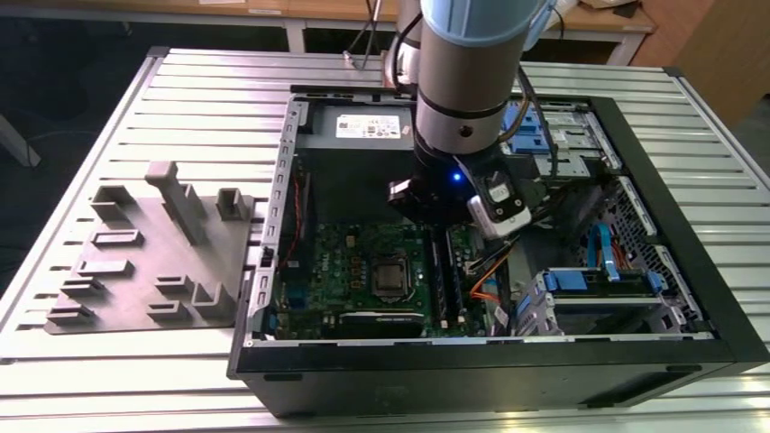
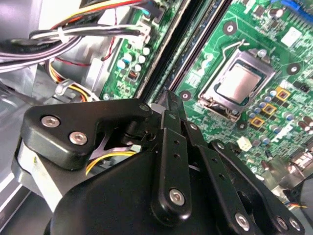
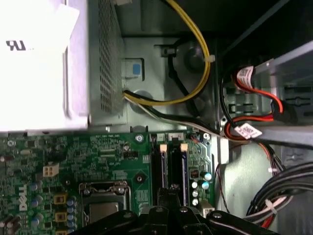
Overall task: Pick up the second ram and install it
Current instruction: 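Press down the second ram until it locks into place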
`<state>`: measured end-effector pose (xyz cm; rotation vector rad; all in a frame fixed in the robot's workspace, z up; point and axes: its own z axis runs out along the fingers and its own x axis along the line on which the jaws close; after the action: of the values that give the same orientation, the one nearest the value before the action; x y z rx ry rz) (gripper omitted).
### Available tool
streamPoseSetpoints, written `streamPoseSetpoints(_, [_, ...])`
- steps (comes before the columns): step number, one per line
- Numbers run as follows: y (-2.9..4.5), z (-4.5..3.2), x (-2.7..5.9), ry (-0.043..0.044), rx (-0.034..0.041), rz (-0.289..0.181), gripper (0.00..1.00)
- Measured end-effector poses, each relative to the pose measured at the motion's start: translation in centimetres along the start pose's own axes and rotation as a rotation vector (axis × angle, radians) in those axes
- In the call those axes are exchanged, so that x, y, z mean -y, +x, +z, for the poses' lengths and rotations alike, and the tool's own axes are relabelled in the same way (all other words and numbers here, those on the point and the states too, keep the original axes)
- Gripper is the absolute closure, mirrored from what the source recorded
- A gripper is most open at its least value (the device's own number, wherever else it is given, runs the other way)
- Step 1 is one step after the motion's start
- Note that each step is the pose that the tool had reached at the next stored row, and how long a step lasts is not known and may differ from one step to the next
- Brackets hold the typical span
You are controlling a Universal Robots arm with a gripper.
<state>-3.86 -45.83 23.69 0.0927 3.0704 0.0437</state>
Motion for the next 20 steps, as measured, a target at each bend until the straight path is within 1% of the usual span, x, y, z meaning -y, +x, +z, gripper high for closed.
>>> streamPoseSetpoints(8, [-0.08,-0.03,1.25,0.0,0.0,0.0,0.93])
streamPoseSetpoints(20, [-0.23,-0.1,3.73,0.0001,-0.0001,0.0,0.93])
